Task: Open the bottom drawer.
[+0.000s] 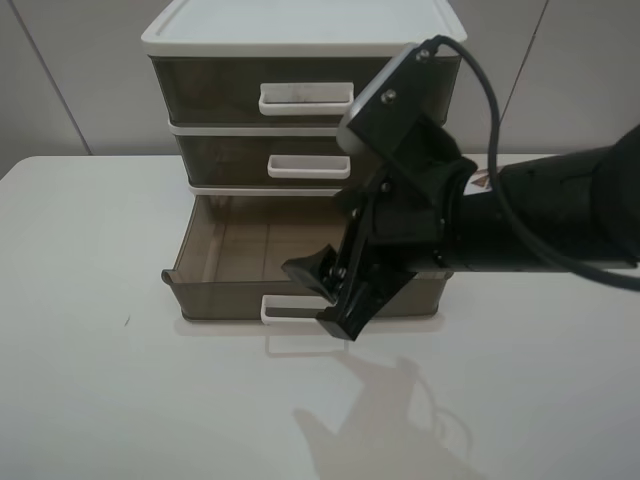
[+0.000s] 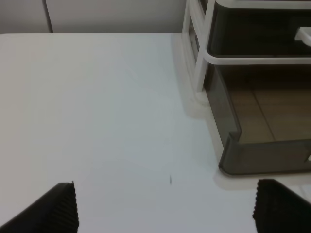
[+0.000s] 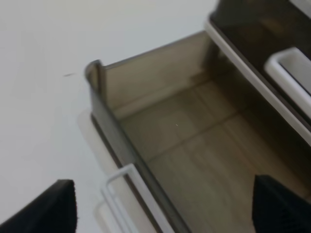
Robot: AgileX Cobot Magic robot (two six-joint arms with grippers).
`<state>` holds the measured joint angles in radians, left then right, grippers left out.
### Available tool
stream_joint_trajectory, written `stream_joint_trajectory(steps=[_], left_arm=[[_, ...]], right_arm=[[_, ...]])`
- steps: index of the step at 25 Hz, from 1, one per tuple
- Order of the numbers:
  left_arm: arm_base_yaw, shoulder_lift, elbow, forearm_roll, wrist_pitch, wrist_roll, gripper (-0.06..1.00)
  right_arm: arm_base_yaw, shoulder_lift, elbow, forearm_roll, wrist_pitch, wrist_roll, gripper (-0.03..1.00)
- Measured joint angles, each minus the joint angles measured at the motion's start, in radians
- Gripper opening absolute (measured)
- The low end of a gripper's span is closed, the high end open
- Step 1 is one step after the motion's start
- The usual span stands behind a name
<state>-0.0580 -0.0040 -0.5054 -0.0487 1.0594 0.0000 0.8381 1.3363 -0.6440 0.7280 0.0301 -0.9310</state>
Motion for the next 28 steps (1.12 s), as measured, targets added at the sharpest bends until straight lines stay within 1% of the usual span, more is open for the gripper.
stream_joint_trajectory(steps=[1,2,4,5,7,9,10,11,12,14,20,23,25,28], left_arm=[[0.000,0.000,0.000,0.000,0.000,0.000,0.74],[0.000,0.000,0.000,0.000,0.000,0.000,0.74],[0.000,0.000,0.000,0.000,0.000,0.000,0.74],[0.000,0.000,0.000,0.000,0.000,0.000,0.74],[0.000,0.000,0.000,0.000,0.000,0.000,0.74],[0.000,0.000,0.000,0.000,0.000,0.000,0.74],[0.000,0.000,0.000,0.000,0.000,0.000,0.74],[0.000,0.000,0.000,0.000,0.000,0.000,0.74],[0.000,0.000,0.000,0.000,0.000,0.000,0.74],[0.000,0.000,0.000,0.000,0.000,0.000,0.74],[0.000,0.000,0.000,0.000,0.000,0.000,0.74],[0.000,0.000,0.000,0.000,0.000,0.000,0.74],[0.000,0.000,0.000,0.000,0.000,0.000,0.74],[0.000,0.000,0.000,0.000,0.000,0.000,0.74]], right_arm=[[-0.052,-0.021,0.000,-0.029,0.029,0.052,0.72],[-0.098,-0.040,0.000,-0.080,0.070,0.127,0.72],[-0.217,-0.077,0.000,-0.220,0.154,0.303,0.72],[-0.279,-0.100,-0.001,-0.289,0.208,0.416,0.72],[-0.394,-0.150,-0.015,-0.464,0.334,0.655,0.72],[-0.496,-0.220,-0.039,-0.623,0.458,0.859,0.72],[-0.541,-0.256,-0.049,-0.702,0.525,0.949,0.72],[-0.577,-0.305,-0.056,-0.770,0.578,1.007,0.72],[-0.605,-0.360,-0.060,-0.816,0.633,1.056,0.72],[-0.637,-0.474,-0.061,-0.879,0.711,1.102,0.72],[-0.648,-0.849,-0.068,-0.914,0.837,1.121,0.72],[-0.648,-0.975,-0.068,-0.956,0.912,1.120,0.72],[-0.648,-1.038,-0.068,-0.959,0.954,1.103,0.72],[-0.648,-1.123,-0.053,-0.923,0.969,1.088,0.72]])
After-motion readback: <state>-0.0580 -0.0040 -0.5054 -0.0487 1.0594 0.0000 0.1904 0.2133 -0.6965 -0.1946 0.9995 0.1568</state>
